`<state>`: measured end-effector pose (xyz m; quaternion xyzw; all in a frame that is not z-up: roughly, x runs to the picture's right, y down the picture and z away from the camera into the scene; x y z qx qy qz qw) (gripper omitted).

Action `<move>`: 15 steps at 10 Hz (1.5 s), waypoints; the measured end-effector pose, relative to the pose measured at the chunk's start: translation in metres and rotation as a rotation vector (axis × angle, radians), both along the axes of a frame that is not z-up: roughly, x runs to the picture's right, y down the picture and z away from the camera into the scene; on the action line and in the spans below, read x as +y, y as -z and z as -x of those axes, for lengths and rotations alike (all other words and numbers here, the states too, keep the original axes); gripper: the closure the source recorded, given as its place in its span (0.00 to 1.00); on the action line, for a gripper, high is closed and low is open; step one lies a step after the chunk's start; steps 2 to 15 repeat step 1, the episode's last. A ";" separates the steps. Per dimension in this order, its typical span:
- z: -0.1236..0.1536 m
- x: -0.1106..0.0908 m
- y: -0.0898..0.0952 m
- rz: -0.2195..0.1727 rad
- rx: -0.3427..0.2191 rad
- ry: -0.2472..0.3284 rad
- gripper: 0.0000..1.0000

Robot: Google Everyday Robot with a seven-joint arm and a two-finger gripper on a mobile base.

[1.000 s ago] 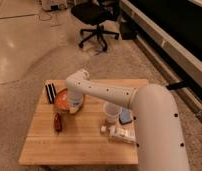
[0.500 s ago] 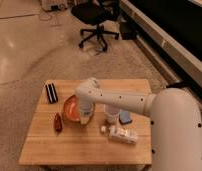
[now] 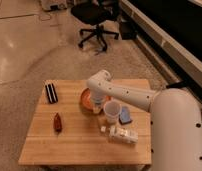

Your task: Drag the ceramic bowl in a circle

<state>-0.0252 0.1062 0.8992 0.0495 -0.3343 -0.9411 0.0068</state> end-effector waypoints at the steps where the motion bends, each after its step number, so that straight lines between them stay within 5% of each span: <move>1: 0.002 -0.008 -0.004 -0.007 0.007 -0.006 0.95; 15: 0.002 -0.008 -0.004 -0.007 0.007 -0.006 0.95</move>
